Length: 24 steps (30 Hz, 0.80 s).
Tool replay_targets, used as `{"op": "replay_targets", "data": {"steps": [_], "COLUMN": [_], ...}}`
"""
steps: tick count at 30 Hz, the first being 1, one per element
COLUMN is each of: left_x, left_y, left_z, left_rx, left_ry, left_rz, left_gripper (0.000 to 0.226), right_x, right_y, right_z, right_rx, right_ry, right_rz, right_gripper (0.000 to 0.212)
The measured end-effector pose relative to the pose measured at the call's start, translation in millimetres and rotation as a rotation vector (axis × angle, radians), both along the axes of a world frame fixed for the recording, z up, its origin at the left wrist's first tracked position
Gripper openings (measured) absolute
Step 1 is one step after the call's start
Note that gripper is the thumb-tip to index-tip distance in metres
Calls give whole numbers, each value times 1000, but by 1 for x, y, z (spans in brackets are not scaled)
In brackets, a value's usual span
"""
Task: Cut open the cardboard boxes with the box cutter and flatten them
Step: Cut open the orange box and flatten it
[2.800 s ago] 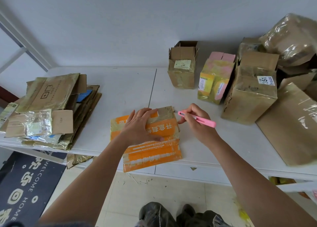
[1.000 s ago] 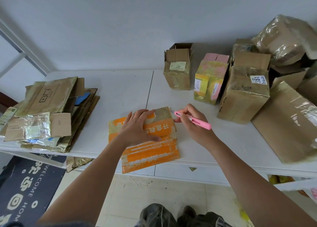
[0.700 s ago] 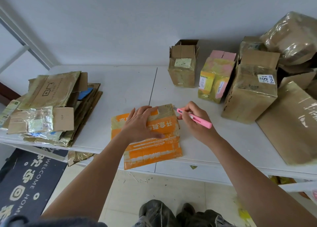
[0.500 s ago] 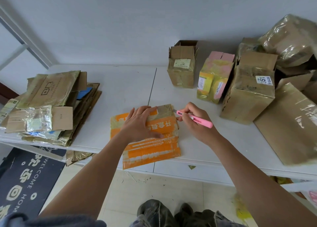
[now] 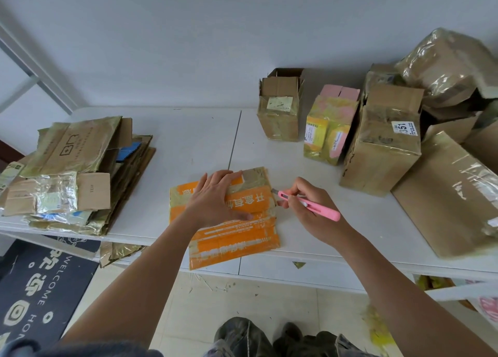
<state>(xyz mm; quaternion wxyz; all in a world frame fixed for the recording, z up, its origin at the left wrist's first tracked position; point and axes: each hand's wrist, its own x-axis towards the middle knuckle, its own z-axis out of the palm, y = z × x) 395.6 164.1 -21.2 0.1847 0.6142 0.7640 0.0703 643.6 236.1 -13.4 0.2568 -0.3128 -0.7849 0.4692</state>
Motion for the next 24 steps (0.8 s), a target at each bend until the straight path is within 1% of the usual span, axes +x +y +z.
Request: {"op": "replay_targets", "data": {"steps": [4,7,10,12,14,15,16,17,19,21,22,24], "left_x": [0,0,-1,-2,-3,-4,-4,-3,0,3,3,1], "left_y": [-1,0,-1,-2,-1,-1,0,1,2,2,2,2], "left_z": [0,0,0,1,1,2,2,3,6,9,11,17], "left_rx": [-4,1,10,15,37,50,63,73,72,29,-2,-60], "left_ry": [-5,-2,-7,-15,-14,-7,9,39,126,198,214,205], "left_rz": [12,15,18,29,60,94,142,198,320,430,470,513], "left_gripper": [108,110,112,113,109,106,104,103,104,109,111,112], "right_x": [4,11,14,15,17,18,19,21,26,31,33,34], "right_y": [-6,-9,-6,-4,-1,2,4,7,14,21,24,29], "right_z": [3,0,-1,0,-1,-3,-6,-11,-24,-40,-47,-57], "right_rx": [-11,-73,-93,-133,-169,-173,-149,-99,80,243,265,230], "right_ry": [26,46,37,76,176,208,194,146,-37,-281,-412,-639], "right_rz": [19,27,33,-11,-94,-140,-183,-211,-247,-259,-248,-212], "right_gripper": [19,17,16,17,20,16,8,1,7,11,17,37]}}
